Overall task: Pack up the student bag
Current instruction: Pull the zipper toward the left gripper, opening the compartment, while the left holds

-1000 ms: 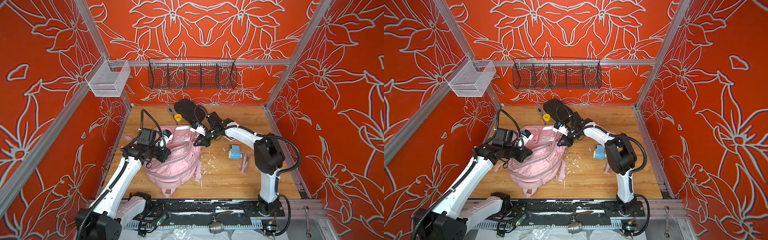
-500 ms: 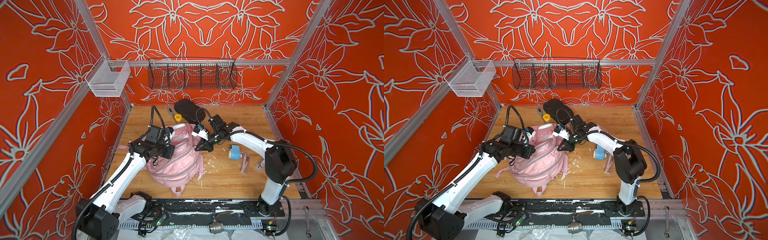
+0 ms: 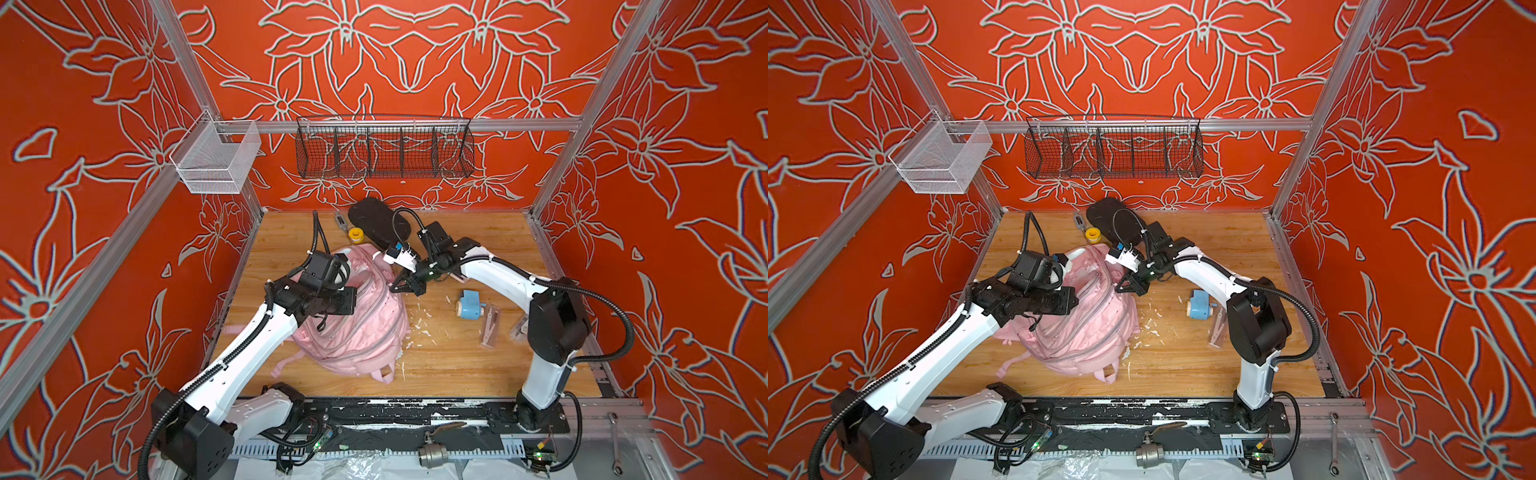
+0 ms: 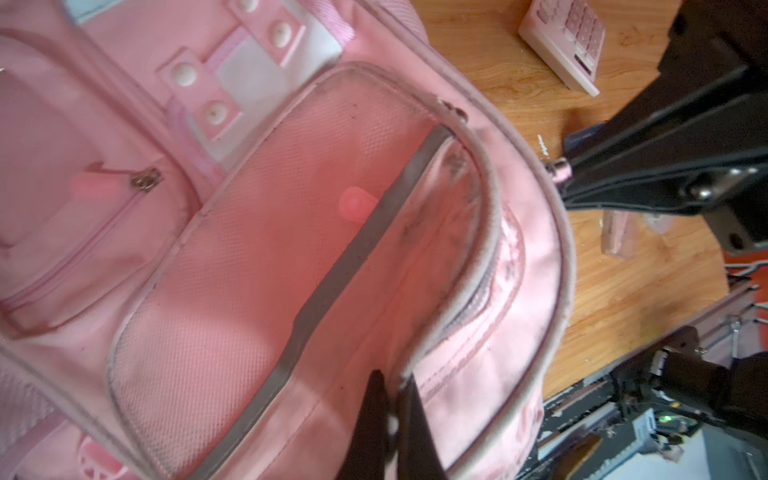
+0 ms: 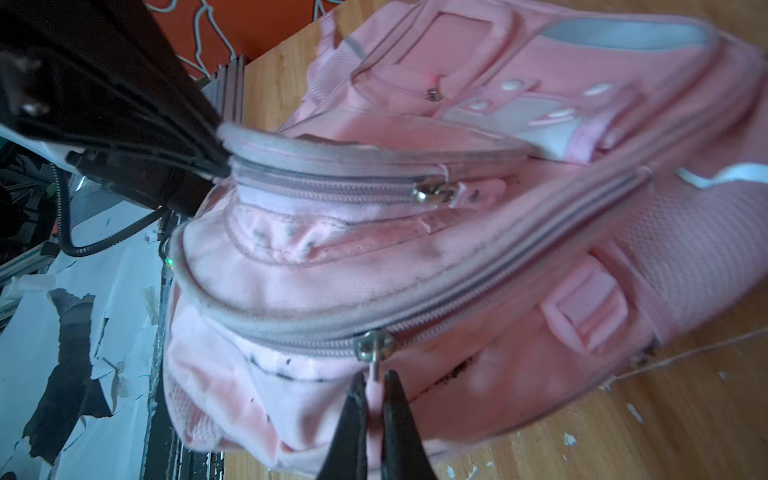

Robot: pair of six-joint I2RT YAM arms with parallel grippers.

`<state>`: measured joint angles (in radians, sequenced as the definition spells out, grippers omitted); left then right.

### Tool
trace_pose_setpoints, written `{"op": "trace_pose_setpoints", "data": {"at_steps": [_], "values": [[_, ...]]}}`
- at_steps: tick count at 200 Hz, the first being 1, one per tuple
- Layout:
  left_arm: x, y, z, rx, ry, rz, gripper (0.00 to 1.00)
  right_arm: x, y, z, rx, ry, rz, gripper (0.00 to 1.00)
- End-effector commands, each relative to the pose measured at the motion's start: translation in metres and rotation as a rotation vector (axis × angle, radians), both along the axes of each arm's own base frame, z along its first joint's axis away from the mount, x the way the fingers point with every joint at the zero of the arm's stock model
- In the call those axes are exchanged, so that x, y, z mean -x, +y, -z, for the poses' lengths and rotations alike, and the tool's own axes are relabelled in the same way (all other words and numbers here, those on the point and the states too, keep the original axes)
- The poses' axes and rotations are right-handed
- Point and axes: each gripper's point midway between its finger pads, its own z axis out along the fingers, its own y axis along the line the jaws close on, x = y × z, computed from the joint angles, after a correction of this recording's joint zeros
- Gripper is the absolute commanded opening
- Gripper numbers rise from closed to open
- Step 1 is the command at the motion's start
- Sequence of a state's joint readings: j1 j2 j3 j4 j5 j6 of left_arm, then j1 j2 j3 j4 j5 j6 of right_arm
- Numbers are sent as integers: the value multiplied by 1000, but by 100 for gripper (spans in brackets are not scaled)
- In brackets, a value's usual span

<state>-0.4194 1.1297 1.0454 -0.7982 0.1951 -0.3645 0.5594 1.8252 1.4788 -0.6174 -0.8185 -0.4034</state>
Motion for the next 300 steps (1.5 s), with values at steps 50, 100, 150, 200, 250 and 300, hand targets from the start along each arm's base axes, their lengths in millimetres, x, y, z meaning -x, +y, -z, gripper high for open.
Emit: {"op": "trace_pose_setpoints", "data": {"at_steps": [50, 100, 150, 200, 250, 300], "values": [[-24, -27, -3, 264, 57, -231, 0, -2, -28, -6, 56, -109, 20, 0], [-36, -11, -15, 318, -7, -401, 0, 31, -30, -9, 104, -142, 17, 0], [-47, -19, -15, 339, 19, -421, 0, 60, -25, -18, 96, -147, 19, 0], [-61, -27, -21, 395, 60, -496, 0, 86, -8, 0, 154, -176, 32, 0], [-62, -26, -28, 479, 54, -560, 0, 93, 8, 1, 115, -219, 86, 0], [-68, -33, -44, 536, 64, -561, 0, 112, 36, 1, 8, -290, 25, 0]]}}
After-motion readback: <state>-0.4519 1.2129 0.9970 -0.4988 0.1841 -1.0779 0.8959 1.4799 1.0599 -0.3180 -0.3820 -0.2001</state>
